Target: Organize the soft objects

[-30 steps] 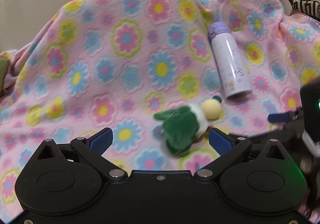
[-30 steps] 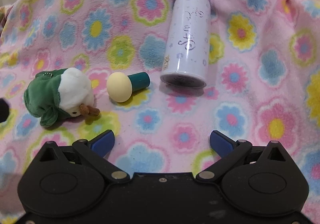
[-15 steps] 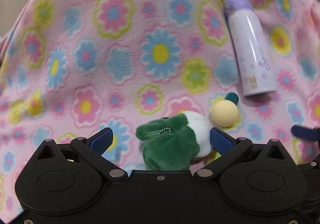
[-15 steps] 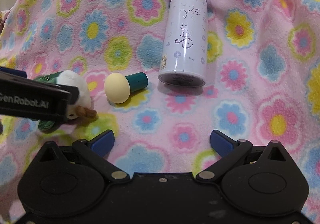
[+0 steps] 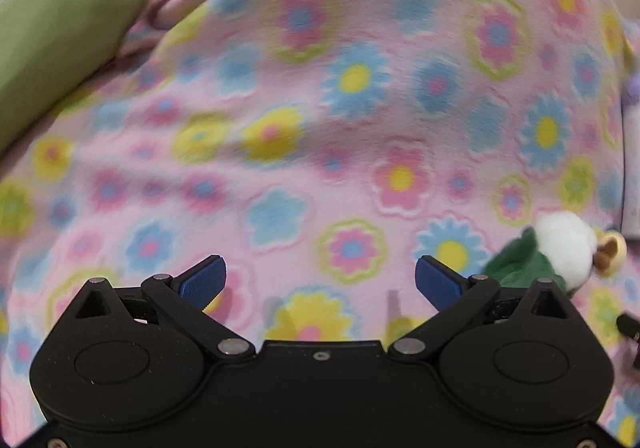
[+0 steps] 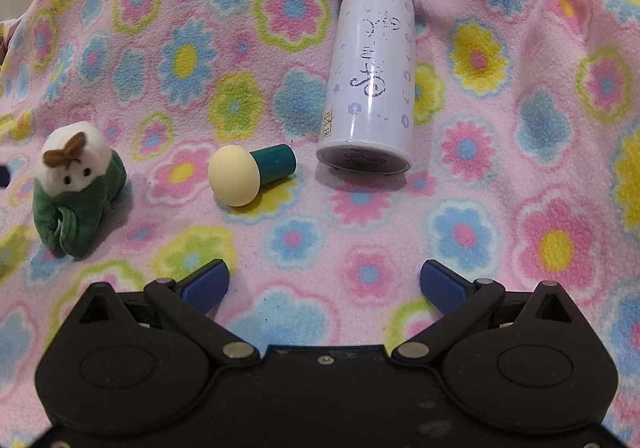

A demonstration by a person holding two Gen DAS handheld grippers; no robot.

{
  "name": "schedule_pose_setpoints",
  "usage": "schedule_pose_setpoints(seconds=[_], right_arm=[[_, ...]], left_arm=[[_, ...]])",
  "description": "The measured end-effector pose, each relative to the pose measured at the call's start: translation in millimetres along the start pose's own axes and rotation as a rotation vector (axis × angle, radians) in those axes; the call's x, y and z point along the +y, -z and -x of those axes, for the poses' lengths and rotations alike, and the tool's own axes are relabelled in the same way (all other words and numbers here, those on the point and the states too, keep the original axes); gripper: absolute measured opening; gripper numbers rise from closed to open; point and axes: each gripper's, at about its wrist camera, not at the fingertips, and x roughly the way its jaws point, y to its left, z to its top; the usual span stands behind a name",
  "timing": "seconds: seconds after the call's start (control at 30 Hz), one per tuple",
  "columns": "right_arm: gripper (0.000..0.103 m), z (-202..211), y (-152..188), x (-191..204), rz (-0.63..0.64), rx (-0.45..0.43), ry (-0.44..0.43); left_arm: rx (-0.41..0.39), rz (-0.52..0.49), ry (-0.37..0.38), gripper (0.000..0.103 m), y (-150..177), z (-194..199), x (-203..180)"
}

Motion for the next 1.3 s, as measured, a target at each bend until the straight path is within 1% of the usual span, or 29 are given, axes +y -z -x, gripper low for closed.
schedule_pose_setpoints(seconds=[0.07,0.1,0.13,0.23,0.3,0.4,0.47,0.53,0.6,0.63,0.67,0.73,0.8,0.83,0.87,0.97,1.0,1.1,1.23,1.3], right_arm=[[0.102,-0.1,-0.1,0.3,0.0,0.0,0.001],[0.102,-0.2,-0.1,0.3,0.0,0.0,0.001],[0.102,-0.1,-0.1,0.2,0.0,0.0,0.001],[0.102,-0.2,-0.1,0.3,-0.001,0.0,0.002],[0.102,-0.3,-0.2,0.2,-0.001,0.0,0.001],[0.102,-0.1,0.0,0.5,0.001,0.0,0.0],[0.102,-0.1,0.0,0.6,0.0,-0.001,0.001],[0.102,0.0,0.0,0.6,-0.002,-0.001,0.003],[0.102,0.1,0.1,0.9,-0.003,-0.001,0.004],[0.102,0.1,0.1,0.9,-0.004,-0.002,0.006],[0.102,0.1,0.1,1.0,-0.004,-0.002,0.006],[0.102,0.2,0.1,1.1,-0.004,-0.002,0.005],[0.102,0.1,0.1,0.9,-0.005,-0.003,0.005],[0.102,0.1,0.1,0.9,-0.005,-0.003,0.005],[0.102,0.3,0.2,1.2,-0.005,-0.003,0.006],[0.102,0.3,0.4,1.3,-0.006,-0.003,0.007],[0.102,0.2,0.5,1.3,-0.005,-0.003,0.007],[0.102,0.0,0.3,1.1,-0.005,-0.004,0.011],[0.102,1.8,-0.1,4.1,0.01,-0.007,0.018],[0.099,6.8,0.0,8.6,0.035,-0.025,0.014]], left_arm=[[-0.036,0.043,0.064,0.098,5.0,13.5,4.5],[-0.047,0.024,0.085,0.098,5.8,19.2,-0.7],[-0.058,-0.023,0.096,0.098,5.8,24.5,-10.7],[-0.103,-0.219,0.104,0.099,6.2,36.5,-51.7],[-0.139,-0.322,0.132,0.099,10.6,44.9,-78.9],[-0.146,-0.394,0.191,0.1,14.7,49.6,-107.4],[-0.12,-0.413,0.19,0.1,11.5,40.1,-121.1],[-0.082,-0.4,0.162,0.1,5.8,27.2,-129.1],[-0.034,-0.36,0.124,0.1,-0.6,11.2,-127.5],[-0.011,-0.32,0.11,0.1,-6.5,2.6,-123.0],[0.002,-0.276,0.112,0.101,-11.1,-2.3,-115.4],[0.019,-0.158,0.111,0.101,-19.6,-7.3,-91.3],[0.029,-0.069,0.107,0.101,-20.8,-7.7,-67.2],[0.031,-0.042,0.102,0.101,-20.3,-9.5,-57.0],[0.03,-0.027,0.087,0.1,-19.2,-11.3,-48.4],[0.031,-0.013,0.005,0.1,-12.1,-19.1,-24.3],[0.034,-0.005,-0.006,0.1,-8.9,-22.1,-16.6],[0.035,0.013,-0.03,0.1,1.8,-29.1,3.8],[0.019,-0.039,-0.072,0.1,20.7,-36.4,14.9],[-0.004,-0.022,-0.051,0.099,23.6,-32.7,18.7]])
